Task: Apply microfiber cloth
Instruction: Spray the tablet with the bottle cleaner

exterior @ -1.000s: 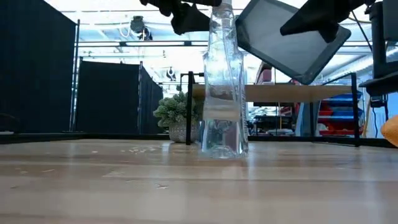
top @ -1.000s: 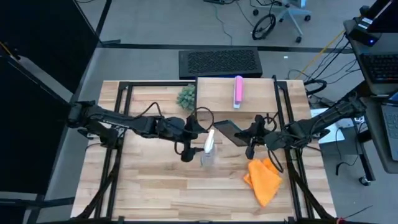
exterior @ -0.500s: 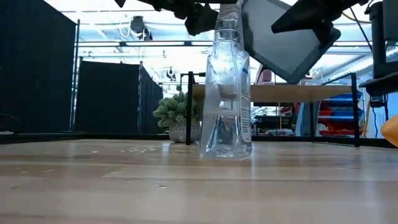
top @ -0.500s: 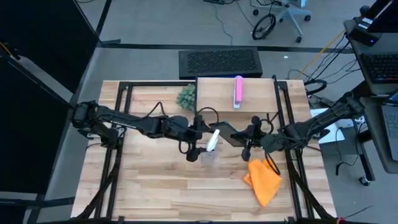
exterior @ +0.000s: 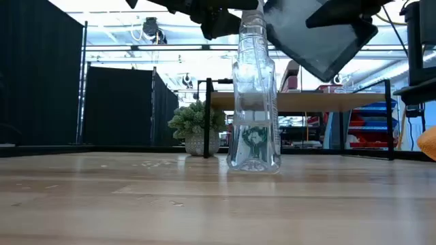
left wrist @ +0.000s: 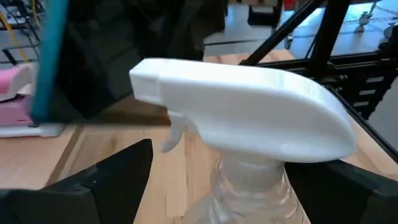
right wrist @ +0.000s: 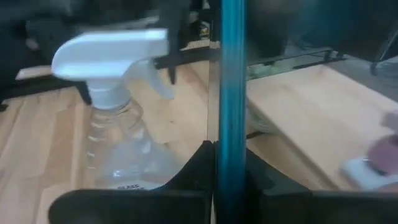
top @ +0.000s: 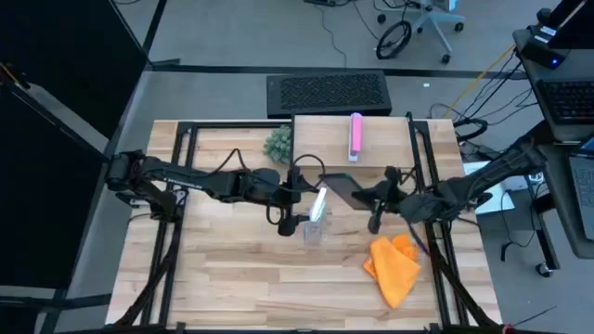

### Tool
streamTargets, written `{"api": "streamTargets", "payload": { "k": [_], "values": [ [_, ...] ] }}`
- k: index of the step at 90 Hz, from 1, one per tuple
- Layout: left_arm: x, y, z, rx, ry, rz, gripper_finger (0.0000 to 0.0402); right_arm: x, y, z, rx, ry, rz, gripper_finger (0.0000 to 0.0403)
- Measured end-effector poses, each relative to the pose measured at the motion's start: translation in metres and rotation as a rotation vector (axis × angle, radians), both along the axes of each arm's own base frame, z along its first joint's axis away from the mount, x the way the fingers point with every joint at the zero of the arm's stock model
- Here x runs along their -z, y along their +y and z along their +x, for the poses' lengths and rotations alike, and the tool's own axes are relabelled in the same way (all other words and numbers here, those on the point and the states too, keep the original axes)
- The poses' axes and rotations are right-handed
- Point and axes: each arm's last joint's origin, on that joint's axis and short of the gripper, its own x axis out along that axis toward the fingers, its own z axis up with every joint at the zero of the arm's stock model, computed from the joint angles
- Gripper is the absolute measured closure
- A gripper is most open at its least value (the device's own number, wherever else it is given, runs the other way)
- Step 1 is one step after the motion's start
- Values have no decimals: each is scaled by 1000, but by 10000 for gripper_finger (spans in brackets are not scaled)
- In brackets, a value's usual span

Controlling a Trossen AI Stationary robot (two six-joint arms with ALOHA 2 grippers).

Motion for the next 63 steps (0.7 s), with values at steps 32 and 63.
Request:
{"api": "streamTargets", "payload": {
  "k": [32, 63],
  "values": [
    [0, 0, 0, -14, -1, -18, 62, -2, 9, -25, -174, 45, 88, 394],
    [-4, 0, 1, -12, -42, -20, 62, 12, 21, 2, -144, 90, -44, 394]
  ]
}}
